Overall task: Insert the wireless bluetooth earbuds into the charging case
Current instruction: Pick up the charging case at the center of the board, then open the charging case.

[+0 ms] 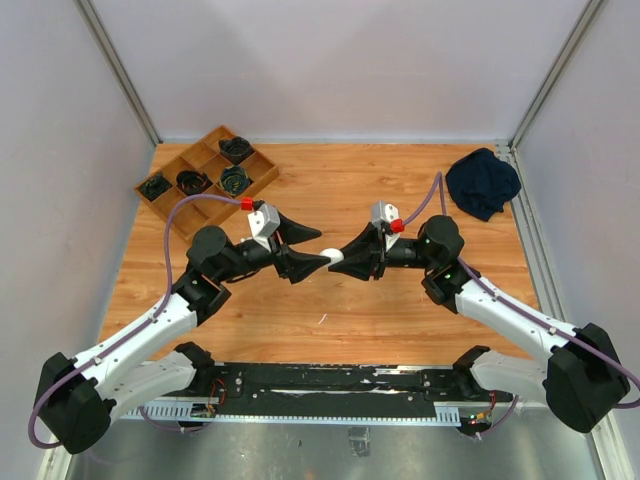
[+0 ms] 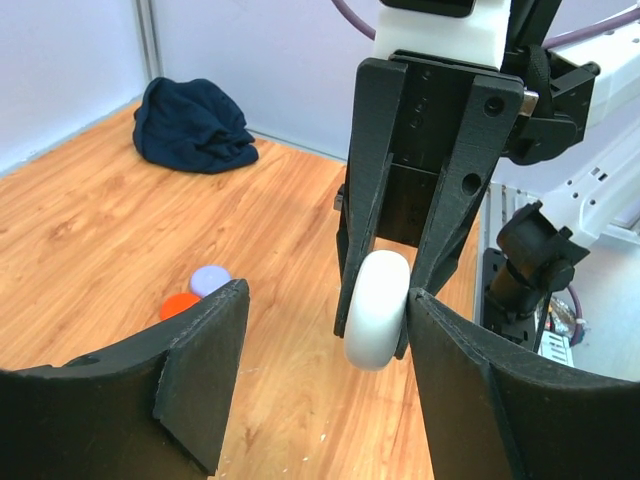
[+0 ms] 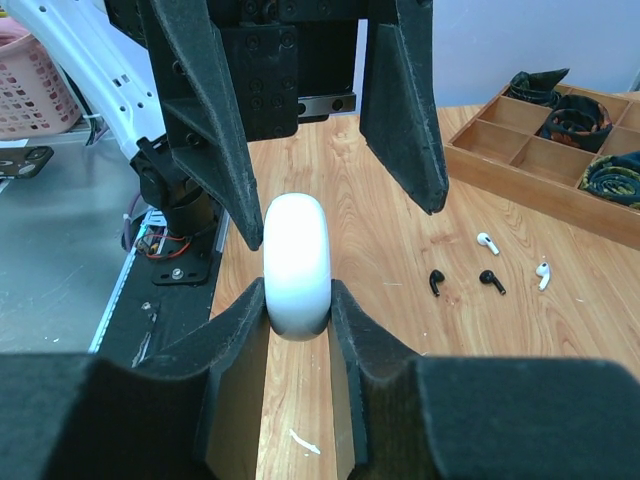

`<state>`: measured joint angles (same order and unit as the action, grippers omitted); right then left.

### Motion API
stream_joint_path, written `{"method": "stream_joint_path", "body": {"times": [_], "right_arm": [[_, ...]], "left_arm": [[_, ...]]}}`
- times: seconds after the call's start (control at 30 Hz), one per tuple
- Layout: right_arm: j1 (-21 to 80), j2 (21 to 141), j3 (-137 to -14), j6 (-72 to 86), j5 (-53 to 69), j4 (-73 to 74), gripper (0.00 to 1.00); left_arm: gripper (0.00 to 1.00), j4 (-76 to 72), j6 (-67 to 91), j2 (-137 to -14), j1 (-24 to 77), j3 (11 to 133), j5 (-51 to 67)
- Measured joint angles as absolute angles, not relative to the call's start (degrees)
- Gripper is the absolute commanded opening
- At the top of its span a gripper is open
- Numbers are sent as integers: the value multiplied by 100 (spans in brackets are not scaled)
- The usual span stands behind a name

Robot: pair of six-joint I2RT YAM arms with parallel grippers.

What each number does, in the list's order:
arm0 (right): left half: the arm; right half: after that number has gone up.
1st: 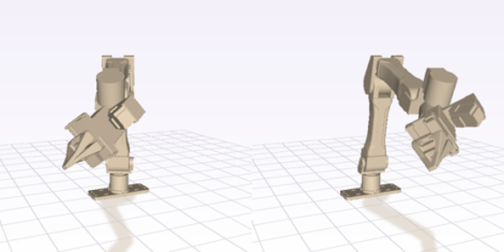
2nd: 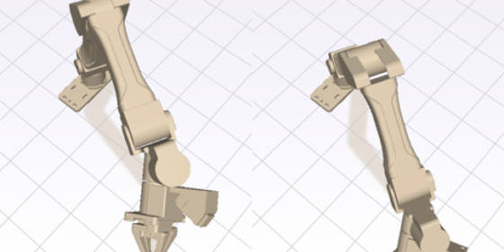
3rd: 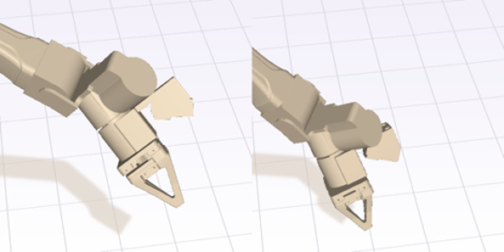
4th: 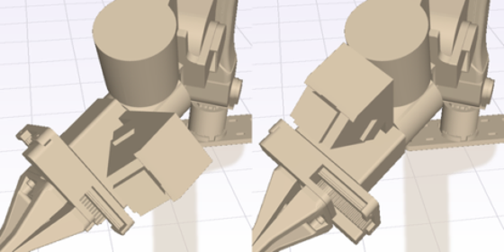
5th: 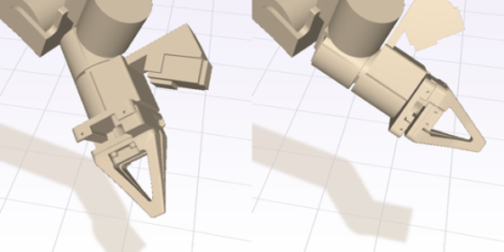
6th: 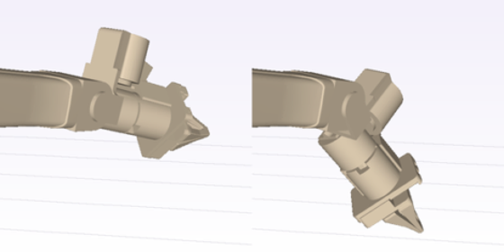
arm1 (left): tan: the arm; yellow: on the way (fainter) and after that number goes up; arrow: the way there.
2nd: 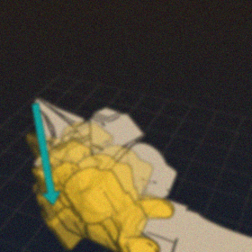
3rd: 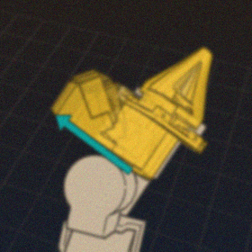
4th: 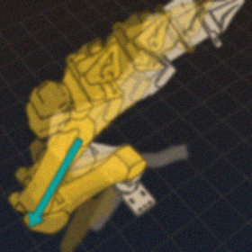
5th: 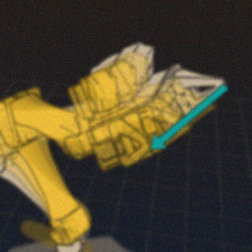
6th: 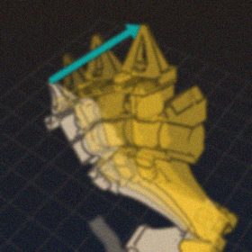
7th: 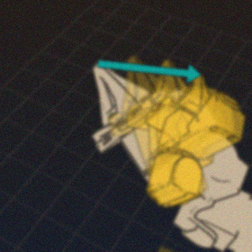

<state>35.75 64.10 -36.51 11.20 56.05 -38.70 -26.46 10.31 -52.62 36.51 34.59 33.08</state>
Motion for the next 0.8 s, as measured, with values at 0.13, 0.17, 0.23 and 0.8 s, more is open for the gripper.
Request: {"method": "stream_joint_path", "body": {"times": [0.13, 0.17, 0.23, 0.8], "right_arm": [[3575, 6410, -3636, 1120, 5588, -3870, 15], [3575, 6410, -3636, 1120, 5590, -3872, 15], [3575, 6410, -3636, 1122, 5590, -3874, 15], [3570, 6410, -3579, 1166, 5476, -3874, 15]], "left_arm": [[71, -2578, 982, -5262, 3651, 3459, 3330], [72, -2556, 965, -5262, 3651, 3459, 3336], [72, -2521, 943, -5264, 3651, 3459, 3345], [72, -2204, 1070, -5245, 3664, 3527, 2967]]}}
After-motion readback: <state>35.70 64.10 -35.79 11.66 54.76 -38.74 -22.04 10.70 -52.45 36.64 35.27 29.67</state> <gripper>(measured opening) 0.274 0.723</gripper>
